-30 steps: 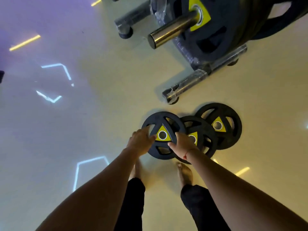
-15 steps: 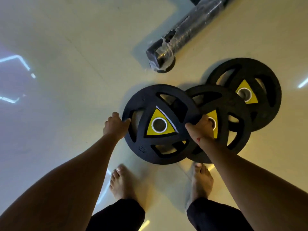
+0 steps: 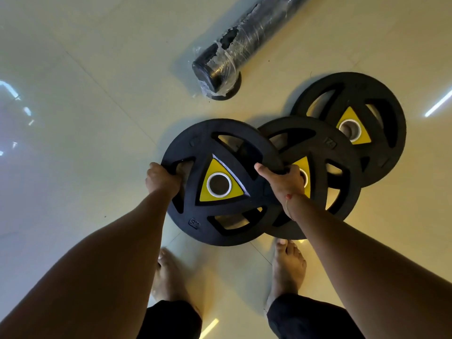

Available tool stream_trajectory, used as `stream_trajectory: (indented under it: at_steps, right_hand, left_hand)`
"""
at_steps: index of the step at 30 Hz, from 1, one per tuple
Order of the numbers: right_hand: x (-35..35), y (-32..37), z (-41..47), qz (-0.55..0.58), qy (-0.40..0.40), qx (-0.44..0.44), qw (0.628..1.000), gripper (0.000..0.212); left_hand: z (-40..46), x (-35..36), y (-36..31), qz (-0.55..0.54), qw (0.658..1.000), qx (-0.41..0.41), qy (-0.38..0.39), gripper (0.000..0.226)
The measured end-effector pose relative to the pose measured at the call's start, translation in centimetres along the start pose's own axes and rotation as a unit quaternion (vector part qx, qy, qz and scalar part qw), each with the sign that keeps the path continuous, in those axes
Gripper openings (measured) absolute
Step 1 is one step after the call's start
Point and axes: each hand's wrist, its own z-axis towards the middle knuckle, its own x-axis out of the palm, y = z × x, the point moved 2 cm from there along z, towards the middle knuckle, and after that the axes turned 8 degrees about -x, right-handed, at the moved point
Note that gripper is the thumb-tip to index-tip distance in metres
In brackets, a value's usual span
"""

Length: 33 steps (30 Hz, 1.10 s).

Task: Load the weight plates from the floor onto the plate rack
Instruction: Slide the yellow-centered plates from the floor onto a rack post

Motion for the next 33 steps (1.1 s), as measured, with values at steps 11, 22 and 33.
stream_trajectory:
  at_steps: [11, 22, 33]
  right_hand:
    - [-5.0, 2.4, -6.3, 0.068, 0.049, 0.067, 0.994, 0.065]
    - [-15.3, 17.7, -23.5, 0.061, 0.096, -0.024, 0.993, 0.06]
    - [-21.4, 31.0, -40.9, 0.067, 0.084, -0.094, 0.99, 0.041]
  left_hand:
    - [-8.3, -5.6, 3.4, -0.082, 0.992, -0.029, 0.093, 0.022]
    - [-25.7, -25.0, 1.9, -0.152, 0.987, -0.015, 0.05, 0.028]
    - [-37.2, -44.9, 0.6, -0.198, 0.977, 0.075, 0.021, 0.035]
